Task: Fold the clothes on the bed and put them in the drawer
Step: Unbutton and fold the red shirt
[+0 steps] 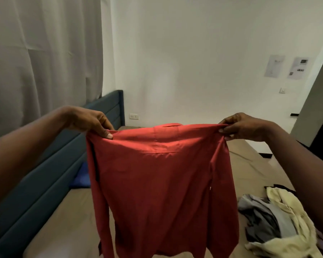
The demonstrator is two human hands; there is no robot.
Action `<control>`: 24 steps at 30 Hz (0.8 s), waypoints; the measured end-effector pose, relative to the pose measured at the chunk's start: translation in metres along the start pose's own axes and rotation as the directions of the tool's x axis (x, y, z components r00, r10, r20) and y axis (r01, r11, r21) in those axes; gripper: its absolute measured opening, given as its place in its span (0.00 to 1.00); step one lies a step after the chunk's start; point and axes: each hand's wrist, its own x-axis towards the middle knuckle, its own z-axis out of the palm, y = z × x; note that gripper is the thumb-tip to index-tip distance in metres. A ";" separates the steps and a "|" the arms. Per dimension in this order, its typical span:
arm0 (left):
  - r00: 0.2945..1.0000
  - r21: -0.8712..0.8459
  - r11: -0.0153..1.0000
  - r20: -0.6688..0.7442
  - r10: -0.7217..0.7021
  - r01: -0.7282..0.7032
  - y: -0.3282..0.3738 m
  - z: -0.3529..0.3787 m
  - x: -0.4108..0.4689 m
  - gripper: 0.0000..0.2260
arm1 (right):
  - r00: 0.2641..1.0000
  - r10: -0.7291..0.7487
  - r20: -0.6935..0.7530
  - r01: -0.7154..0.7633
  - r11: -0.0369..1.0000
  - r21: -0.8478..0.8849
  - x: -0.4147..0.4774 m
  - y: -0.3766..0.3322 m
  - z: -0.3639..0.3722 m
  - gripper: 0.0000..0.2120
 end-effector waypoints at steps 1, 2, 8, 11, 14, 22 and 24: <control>0.999 0.051 0.999 -0.037 -0.015 0.017 0.004 0.002 -0.001 0.10 | 1.000 0.004 -0.021 -0.005 0.999 -0.045 -0.001 0.001 -0.001 0.06; 0.989 0.125 0.992 -0.145 0.005 0.013 0.007 0.005 0.000 0.08 | 0.996 -0.026 -0.084 0.012 0.987 -0.162 -0.003 0.003 -0.001 0.05; 0.036 0.570 0.805 -0.819 0.573 0.164 0.021 0.050 0.016 0.07 | 0.210 -0.534 -0.819 0.214 0.843 -0.494 -0.014 0.002 0.045 0.06; 0.359 0.533 0.748 -0.839 0.408 0.396 0.031 0.059 0.024 0.10 | 0.541 -0.404 -0.738 -0.140 0.822 -0.552 -0.011 0.005 0.058 0.06; 0.261 0.324 0.920 -0.928 0.265 0.221 0.036 0.059 0.024 0.09 | 0.487 -0.359 -0.797 0.093 0.928 -0.361 -0.009 0.008 0.052 0.04; 0.370 -0.518 0.461 -0.850 -0.376 -0.720 0.057 0.086 0.050 0.14 | 0.675 0.303 -0.672 0.550 0.400 0.733 0.003 0.011 0.087 0.07; 0.200 -0.383 0.542 -0.909 -0.366 -0.748 0.044 0.101 0.054 0.15 | 0.519 0.245 -0.819 0.654 0.502 0.565 -0.002 0.020 0.103 0.04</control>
